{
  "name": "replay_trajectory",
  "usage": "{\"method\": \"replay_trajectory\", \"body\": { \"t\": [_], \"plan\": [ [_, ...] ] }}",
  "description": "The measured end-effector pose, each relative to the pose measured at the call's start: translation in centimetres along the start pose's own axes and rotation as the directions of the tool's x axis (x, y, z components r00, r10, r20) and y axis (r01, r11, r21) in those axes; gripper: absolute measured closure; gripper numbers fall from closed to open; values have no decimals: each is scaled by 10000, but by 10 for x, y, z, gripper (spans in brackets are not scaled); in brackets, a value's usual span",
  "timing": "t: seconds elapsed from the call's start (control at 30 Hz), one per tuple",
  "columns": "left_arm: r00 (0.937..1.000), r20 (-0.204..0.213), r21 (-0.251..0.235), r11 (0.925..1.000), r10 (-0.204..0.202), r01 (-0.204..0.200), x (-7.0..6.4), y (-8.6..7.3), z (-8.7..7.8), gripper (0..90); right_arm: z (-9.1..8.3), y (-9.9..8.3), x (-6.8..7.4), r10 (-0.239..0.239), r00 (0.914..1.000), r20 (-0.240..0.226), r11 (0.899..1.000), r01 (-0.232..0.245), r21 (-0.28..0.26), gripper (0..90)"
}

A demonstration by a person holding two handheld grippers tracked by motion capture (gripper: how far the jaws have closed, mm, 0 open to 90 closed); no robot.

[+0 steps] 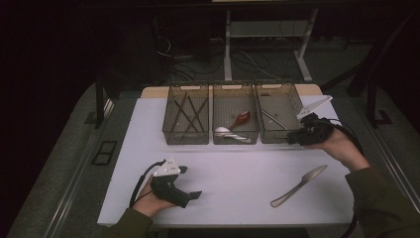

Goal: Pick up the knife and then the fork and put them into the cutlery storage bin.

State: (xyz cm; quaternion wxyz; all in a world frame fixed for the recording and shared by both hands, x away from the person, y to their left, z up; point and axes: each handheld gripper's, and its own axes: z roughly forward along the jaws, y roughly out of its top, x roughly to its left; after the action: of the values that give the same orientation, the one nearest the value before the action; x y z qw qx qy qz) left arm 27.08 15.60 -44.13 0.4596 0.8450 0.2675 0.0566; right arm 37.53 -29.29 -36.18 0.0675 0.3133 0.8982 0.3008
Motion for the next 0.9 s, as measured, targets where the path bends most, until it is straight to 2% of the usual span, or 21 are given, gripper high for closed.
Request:
{"method": "replay_trajectory", "body": {
  "t": [0.2,0.37,0.8,0.9],
  "plan": [
    [10000,-4,-6,10000,-22,22,0,0,0,0,7,-17,19,-415,9990,-169,9984,421,375,816],
    [10000,-11,-12,10000,-51,51,0,0,0,0,9,-31,34,-645,9968,-476,9969,665,417,876],
    [10000,-35,22,10000,-23,23,0,0,0,0,15,-69,70,-892,9877,-1284,9951,938,305,890],
    [10000,-37,35,10000,-12,12,0,0,0,0,18,-76,79,-1051,9840,-1440,9923,1133,499,889]
  ]
}}
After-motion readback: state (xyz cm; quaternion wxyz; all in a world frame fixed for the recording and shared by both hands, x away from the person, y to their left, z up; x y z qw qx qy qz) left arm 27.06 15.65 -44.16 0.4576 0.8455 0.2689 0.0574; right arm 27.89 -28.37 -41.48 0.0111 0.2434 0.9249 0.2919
